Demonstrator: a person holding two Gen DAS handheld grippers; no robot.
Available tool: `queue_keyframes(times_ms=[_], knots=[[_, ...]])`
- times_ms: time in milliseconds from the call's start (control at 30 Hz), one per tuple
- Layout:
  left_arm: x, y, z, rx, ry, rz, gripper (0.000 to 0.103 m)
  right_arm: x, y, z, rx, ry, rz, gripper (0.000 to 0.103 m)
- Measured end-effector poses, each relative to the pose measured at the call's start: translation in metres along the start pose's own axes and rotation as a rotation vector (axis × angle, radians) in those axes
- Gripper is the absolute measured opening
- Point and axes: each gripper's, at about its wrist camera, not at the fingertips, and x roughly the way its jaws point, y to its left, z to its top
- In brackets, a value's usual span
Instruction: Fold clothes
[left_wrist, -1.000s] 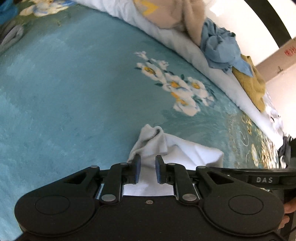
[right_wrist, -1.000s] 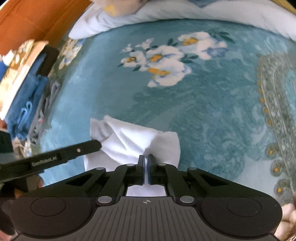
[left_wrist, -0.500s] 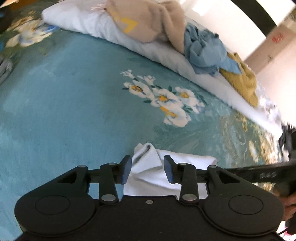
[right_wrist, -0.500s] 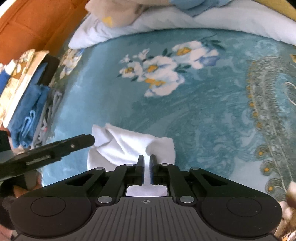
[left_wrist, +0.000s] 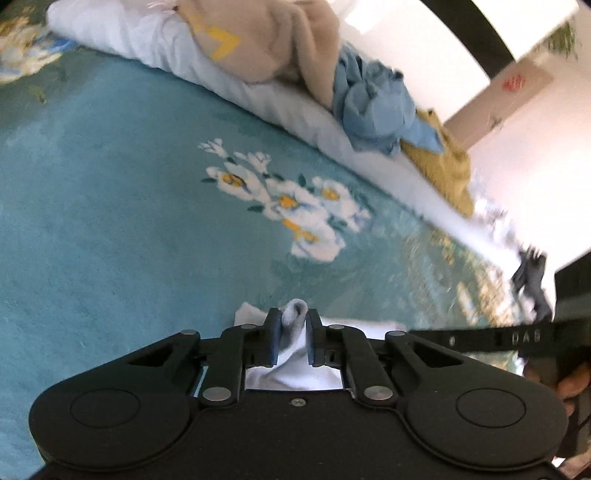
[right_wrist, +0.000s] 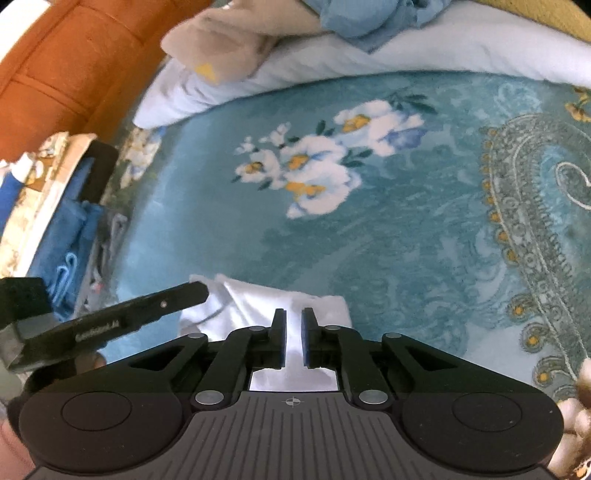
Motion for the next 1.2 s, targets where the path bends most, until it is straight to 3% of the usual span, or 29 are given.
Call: queue_keyframes(times_ms=[100, 200, 367, 600, 667, 733, 800, 967, 1033, 1100, 1133, 1200], knots=[[0.002, 0.006, 0.002, -0.016, 0.000, 0.001, 0.010, 0.007, 0.001, 0.000, 0.023, 0.024, 0.050, 0.008], [0.005, 0.011, 0.004, -0.033, 0.001, 0.001, 0.009, 0.021, -0.002, 0.001, 0.026, 0.034, -0.025, 0.005], [0.014, 0.023, 0.003, -0.045, 0.025, 0.057, 0.009, 0.033, -0.024, 0.000, 0.161, 0.040, -0.010, 0.002], [0.022, 0.029, 0.003, -0.071, 0.063, 0.094, 0.012, 0.041, -0.023, 0.000, 0.171, 0.060, -0.018, 0.002], [0.016, 0.026, 0.007, -0.079, 0.073, 0.089, 0.012, 0.034, -0.016, 0.002, 0.150, 0.070, -0.012, 0.007], [0.002, 0.018, 0.009, -0.078, 0.065, 0.084, 0.013, 0.019, -0.006, 0.001, 0.110, 0.055, 0.017, 0.023], [-0.017, 0.008, 0.011, -0.071, 0.045, 0.084, 0.016, -0.003, 0.003, -0.007, 0.082, 0.012, 0.031, 0.024], [-0.065, -0.017, 0.005, -0.064, 0.007, 0.121, 0.036, -0.055, 0.006, -0.048, 0.194, -0.107, 0.055, 0.038], [-0.077, -0.020, 0.001, -0.054, -0.007, 0.119, 0.056, -0.064, 0.004, -0.075, 0.262, -0.140, 0.052, 0.045], [-0.090, -0.024, -0.004, -0.044, -0.022, 0.118, 0.069, -0.066, 0.004, -0.102, 0.329, -0.168, 0.034, 0.052], [-0.096, -0.026, -0.006, -0.038, -0.029, 0.117, 0.078, -0.067, 0.004, -0.116, 0.362, -0.182, 0.024, 0.060], [-0.107, -0.029, -0.010, -0.025, -0.039, 0.116, 0.082, -0.067, 0.008, -0.142, 0.421, -0.223, -0.020, 0.078]])
